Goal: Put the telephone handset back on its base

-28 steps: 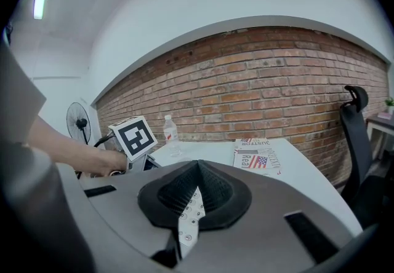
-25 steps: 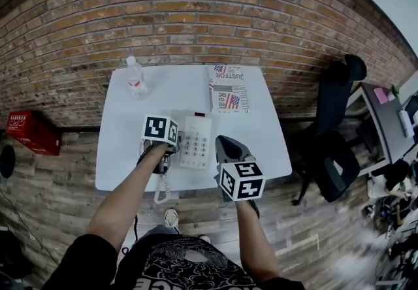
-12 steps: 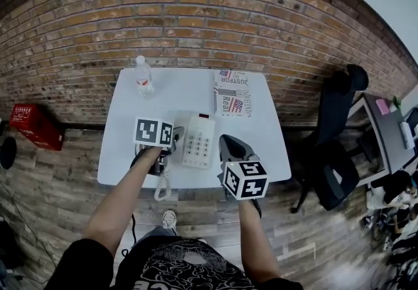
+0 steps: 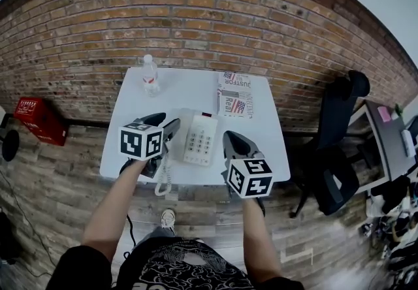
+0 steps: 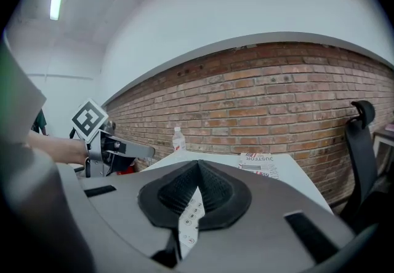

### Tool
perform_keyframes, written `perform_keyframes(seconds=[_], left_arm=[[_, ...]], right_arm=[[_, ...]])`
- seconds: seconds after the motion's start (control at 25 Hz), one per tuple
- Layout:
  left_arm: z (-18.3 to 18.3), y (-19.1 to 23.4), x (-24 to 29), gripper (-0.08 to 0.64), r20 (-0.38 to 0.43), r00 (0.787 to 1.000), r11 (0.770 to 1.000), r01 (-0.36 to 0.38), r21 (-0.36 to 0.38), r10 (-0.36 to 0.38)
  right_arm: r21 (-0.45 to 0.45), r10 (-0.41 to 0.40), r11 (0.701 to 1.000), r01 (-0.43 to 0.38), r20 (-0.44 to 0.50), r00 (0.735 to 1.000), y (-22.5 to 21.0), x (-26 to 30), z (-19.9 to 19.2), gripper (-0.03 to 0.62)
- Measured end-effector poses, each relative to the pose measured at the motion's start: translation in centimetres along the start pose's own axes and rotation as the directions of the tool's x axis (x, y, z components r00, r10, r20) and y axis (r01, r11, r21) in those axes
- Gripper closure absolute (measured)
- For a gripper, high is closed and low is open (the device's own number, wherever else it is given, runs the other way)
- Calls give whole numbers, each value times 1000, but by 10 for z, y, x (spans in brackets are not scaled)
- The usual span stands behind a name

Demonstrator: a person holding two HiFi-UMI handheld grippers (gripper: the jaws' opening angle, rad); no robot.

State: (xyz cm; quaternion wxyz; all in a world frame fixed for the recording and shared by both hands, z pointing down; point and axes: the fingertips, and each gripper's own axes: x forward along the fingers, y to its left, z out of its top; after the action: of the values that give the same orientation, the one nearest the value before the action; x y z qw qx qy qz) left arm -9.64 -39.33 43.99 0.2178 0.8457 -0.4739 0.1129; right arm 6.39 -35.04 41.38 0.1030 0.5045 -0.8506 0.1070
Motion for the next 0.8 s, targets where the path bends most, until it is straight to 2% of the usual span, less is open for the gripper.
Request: perform_keyframes(seconds=[0.12, 0.32, 0.44, 0.64, 0.8], left_arm=[[9, -4, -21, 400, 63, 998, 999, -33, 31, 31], [12, -10, -51, 435, 130, 989, 992, -82, 95, 69], [12, -9, -65, 497, 163, 982, 988, -116, 106, 98], [10, -14, -79, 548, 184, 979, 985, -116, 125, 92], [13, -18, -88, 554, 207, 977, 989, -85, 119, 59]], right_arm=[[-9, 9, 1000, -9, 12, 1000, 4, -4, 4, 592], [-25, 36, 999, -35, 25, 999, 14, -8, 9, 592], [-29, 50, 998, -49, 29, 998, 19, -11, 10, 592], [-42, 69, 997, -67, 40, 997, 22, -22, 13, 592], [-56, 80, 995, -78, 47, 996, 24, -27, 15, 592]])
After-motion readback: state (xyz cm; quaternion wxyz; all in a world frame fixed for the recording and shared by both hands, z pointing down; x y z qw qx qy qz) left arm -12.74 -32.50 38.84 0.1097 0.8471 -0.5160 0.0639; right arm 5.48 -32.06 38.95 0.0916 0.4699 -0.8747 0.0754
